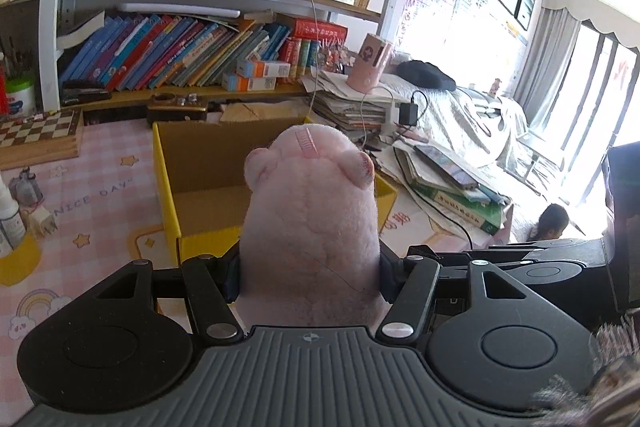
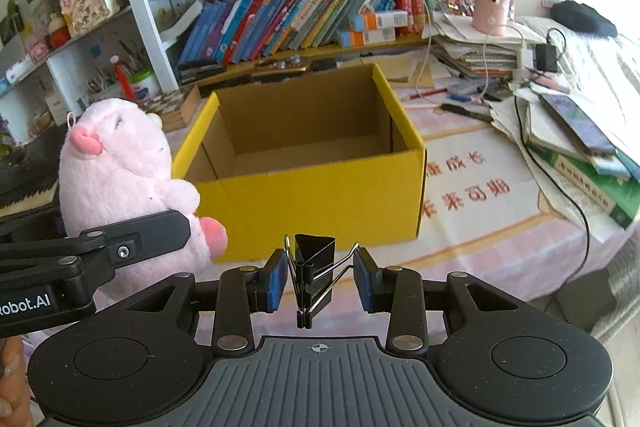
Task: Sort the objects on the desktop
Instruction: 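Carry the pig with the left tool while the right tool carries the clip toward the yellow box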
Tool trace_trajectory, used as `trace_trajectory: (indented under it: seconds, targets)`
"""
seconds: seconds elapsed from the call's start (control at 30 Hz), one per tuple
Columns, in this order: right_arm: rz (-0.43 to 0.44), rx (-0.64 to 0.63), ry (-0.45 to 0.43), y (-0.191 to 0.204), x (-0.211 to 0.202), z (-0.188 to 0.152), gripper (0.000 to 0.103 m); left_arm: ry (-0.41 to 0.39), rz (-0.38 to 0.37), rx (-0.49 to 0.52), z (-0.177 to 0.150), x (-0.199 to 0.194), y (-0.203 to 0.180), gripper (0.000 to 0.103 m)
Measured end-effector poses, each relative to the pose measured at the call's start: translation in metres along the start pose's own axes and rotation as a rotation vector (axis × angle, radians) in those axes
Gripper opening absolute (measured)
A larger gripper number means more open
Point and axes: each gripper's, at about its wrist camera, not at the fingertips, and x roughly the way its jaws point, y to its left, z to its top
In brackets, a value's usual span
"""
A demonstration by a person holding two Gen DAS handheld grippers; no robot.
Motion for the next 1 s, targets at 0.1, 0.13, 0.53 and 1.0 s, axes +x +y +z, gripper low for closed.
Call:
trace_trajectory:
  seconds: [0.1,0.13,0.53,1.0]
  targets:
    - [0.023,-0.018,-0.017,-0.005,0.003,0.010,0.036,-0.015,0.017,-0.001,0.008,0.004,-0.003,0.059]
    - [0.030,-0.022,-0.021,-0.006,0.004,0.013,0.036,-0.019,0.022,-0.001,0.010,0.006,-0.004,0.059]
    - [0.140,-0.137,-0.090,-0.017,0.024,0.059,0.036,-0.081,0.093,0.033,0.046,0.027,-0.011,0.059]
    - [0.152,-0.438,-0.021,-0.018,0.111,0.108,0.036,0.084,0.141,0.064,0.086,0.117,0.021,0.059]
